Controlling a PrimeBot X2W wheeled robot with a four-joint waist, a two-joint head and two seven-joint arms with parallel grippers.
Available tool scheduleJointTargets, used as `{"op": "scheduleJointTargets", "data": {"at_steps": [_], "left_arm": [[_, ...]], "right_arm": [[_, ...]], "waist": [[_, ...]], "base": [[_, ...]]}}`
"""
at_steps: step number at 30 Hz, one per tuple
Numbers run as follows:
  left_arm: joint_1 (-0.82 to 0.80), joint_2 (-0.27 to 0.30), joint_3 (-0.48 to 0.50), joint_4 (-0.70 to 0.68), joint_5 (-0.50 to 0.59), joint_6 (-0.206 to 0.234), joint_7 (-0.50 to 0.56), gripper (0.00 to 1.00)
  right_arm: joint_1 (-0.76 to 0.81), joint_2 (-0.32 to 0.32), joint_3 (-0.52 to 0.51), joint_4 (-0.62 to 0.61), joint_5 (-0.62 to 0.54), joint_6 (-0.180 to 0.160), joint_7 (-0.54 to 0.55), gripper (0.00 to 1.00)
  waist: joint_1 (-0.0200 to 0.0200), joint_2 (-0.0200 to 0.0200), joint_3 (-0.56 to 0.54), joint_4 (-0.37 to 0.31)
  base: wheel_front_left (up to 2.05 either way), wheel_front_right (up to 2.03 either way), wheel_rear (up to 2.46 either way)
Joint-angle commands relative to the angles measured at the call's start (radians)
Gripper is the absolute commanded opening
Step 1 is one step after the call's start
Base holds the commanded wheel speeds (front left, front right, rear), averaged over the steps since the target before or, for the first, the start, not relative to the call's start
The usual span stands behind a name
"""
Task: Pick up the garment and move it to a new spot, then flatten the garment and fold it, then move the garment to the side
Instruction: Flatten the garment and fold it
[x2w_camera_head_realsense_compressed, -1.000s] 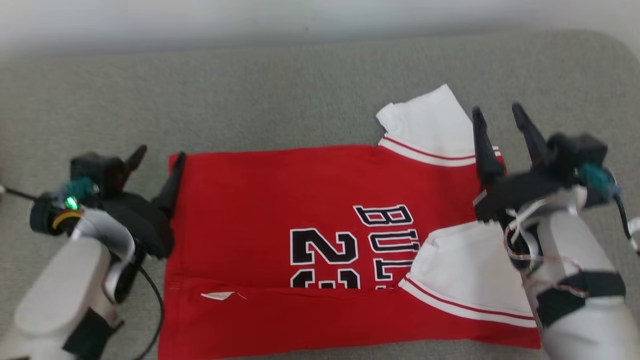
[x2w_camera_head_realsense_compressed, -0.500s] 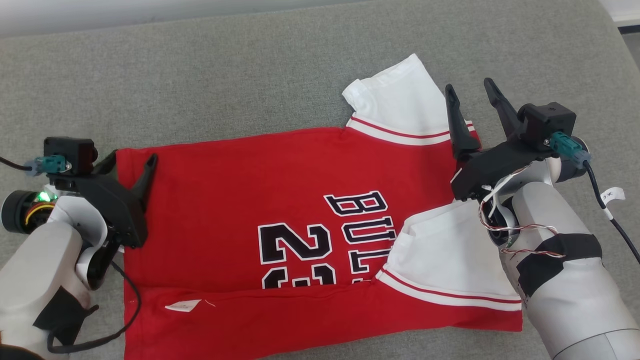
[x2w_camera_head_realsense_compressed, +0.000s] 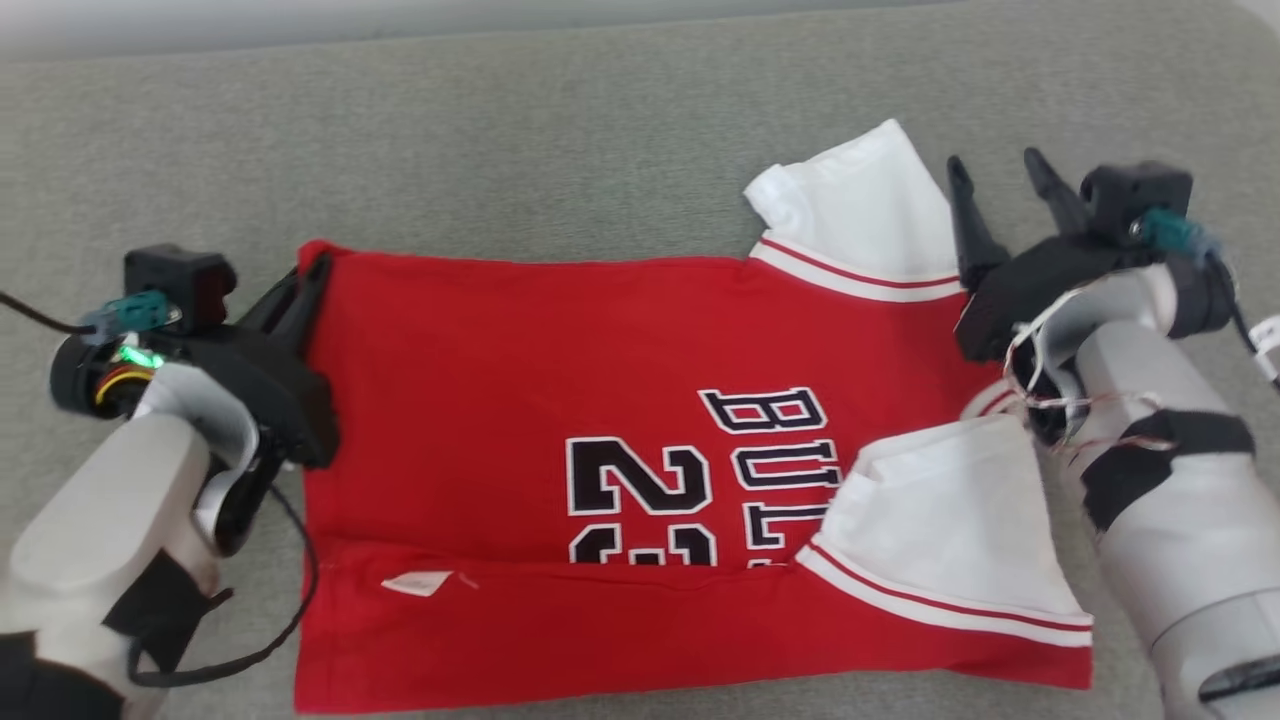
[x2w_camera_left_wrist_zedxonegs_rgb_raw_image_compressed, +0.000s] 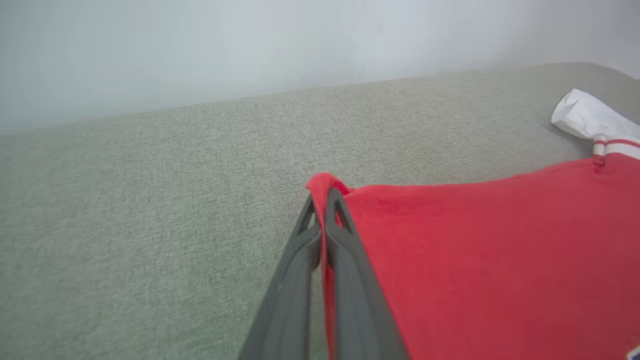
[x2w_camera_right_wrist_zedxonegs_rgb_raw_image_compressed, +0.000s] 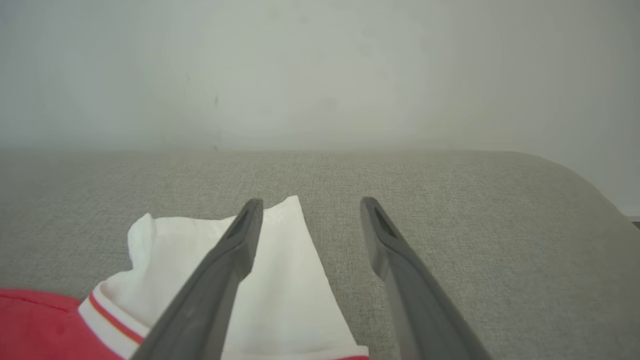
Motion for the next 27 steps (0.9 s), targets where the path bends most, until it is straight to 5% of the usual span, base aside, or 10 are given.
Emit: {"op": "scheduleJointTargets", "data": {"at_steps": [1, 11, 21, 22, 24, 25, 27], "left_arm": [[-0.014, -0.009, -0.006, -0.011, -0.001, 0.003, -0.011, 0.0], [-0.093, -0.076, -0.084, -0.09, 0.021, 0.003, -0.074, 0.0], [-0.119, -0.101, -0.132, -0.089, 0.018, 0.003, -0.111, 0.0], [-0.119, -0.1, -0.135, -0.086, 0.015, 0.003, -0.114, 0.0], [-0.117, -0.097, -0.14, -0.081, 0.01, 0.003, -0.118, 0.0], [-0.116, -0.095, -0.141, -0.079, 0.008, 0.003, -0.121, 0.0], [-0.11, -0.094, -0.142, -0.074, 0.001, 0.003, -0.125, 0.0]], "right_arm": [[-0.024, -0.011, -0.004, 0.012, -0.002, 0.001, 0.005, 1.0], [-0.219, -0.092, -0.039, 0.199, -0.045, 0.001, 0.073, 1.0], [-0.269, -0.113, -0.095, 0.262, -0.12, 0.001, 0.157, 1.0], [-0.266, -0.116, -0.1, 0.265, -0.138, 0.001, 0.171, 0.86], [-0.255, -0.116, -0.12, 0.269, -0.165, 0.001, 0.198, 0.18], [-0.253, -0.12, -0.134, 0.27, -0.178, 0.001, 0.2, 0.0], [-0.256, -0.119, -0.161, 0.27, -0.204, 0.001, 0.181, 0.0]], "waist": [[0.0, -0.0001, 0.021, 0.042], [0.0, -0.0001, 0.129, 0.174], [0.0, -0.0001, 0.162, 0.215], [0.0, -0.0001, 0.162, 0.215], [0.0, -0.0001, 0.16, 0.215], [0.0, -0.0001, 0.159, 0.215], [0.0, -0.0001, 0.154, 0.213]], "base": [[0.0, 0.0, 0.0], [0.0, 0.0, 0.0], [0.0, 0.0, 0.0], [0.0, 0.0, 0.0], [0.0, 0.0, 0.0], [0.0, 0.0, 0.0], [0.0, 0.0, 0.0]]}}
